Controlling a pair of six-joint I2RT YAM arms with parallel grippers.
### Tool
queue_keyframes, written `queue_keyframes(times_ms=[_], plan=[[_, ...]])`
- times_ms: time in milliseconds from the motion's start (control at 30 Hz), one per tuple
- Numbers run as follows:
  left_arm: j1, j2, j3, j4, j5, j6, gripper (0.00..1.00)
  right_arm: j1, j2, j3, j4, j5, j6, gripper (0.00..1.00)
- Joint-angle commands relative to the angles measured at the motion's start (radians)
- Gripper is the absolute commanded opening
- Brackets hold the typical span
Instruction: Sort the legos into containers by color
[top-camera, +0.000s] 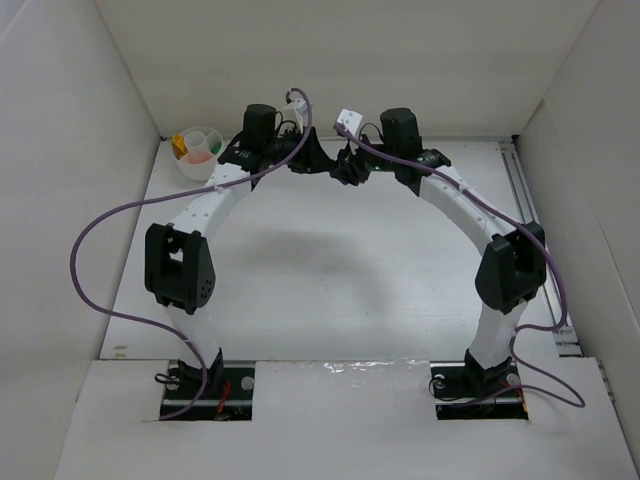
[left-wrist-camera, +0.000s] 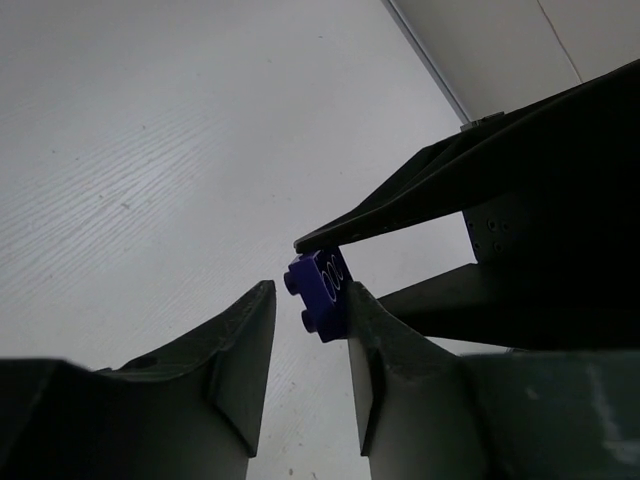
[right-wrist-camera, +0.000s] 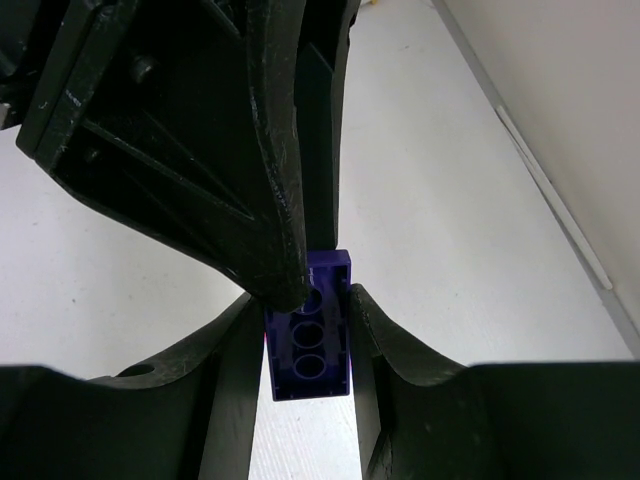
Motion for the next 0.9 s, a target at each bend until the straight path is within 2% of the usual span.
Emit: queue_keyframes(times_ms=[0, 100, 167, 267, 300, 367, 467, 533, 567, 600, 700, 867], plan=[[-0.003, -0.003, 0.039, 0.007, 0.010, 0.013, 0.28, 0.020, -0.007, 0.052, 0.059, 0.004, -0.006, 0.00], [-0.003, -0.003, 0.048, 0.016, 0.019, 0.013, 0.21, 0.029, -0.007, 0.052, 0.070, 0.013, -0.006, 0.00], [-0.003, -0.003, 0.048, 0.016, 0.010, 0.013, 0.13, 0.039, -0.007, 0.052, 0.079, 0.023, -0.006, 0.00], [-0.003, -0.003, 0.057, 0.007, -0.041, 0.004, 0.05, 0.039, -0.007, 0.043, 0.089, 0.023, 0.005, 0.00], [-0.003, -0.003, 0.057, 0.007, -0.053, 0.004, 0.05, 0.039, -0.007, 0.034, 0.090, 0.032, 0.005, 0.02], [-0.003, -0.015, 0.057, -0.002, -0.090, 0.004, 0.00, 0.039, -0.019, 0.025, 0.090, 0.032, 0.005, 0.18], [-0.003, -0.026, 0.057, -0.014, -0.136, 0.004, 0.00, 0.039, -0.045, -0.008, 0.090, 0.032, 0.005, 0.43], [0.007, -0.036, 0.066, -0.037, -0.193, 0.027, 0.00, 0.028, -0.062, -0.027, 0.090, 0.032, 0.005, 0.52], [0.016, -0.047, 0.066, -0.049, -0.214, 0.036, 0.00, 0.014, -0.083, -0.052, 0.090, 0.032, 0.005, 0.65], [0.016, -0.047, 0.066, -0.072, -0.263, 0.047, 0.00, 0.005, -0.096, -0.066, 0.090, 0.032, 0.005, 0.72], [0.065, -0.075, 0.076, -0.111, -0.357, 0.106, 0.00, -0.041, -0.151, -0.126, 0.090, 0.032, 0.005, 0.76], [0.174, -0.061, 0.158, -0.142, -0.542, 0.206, 0.00, -0.101, -0.198, -0.190, 0.077, 0.058, 0.005, 0.76]])
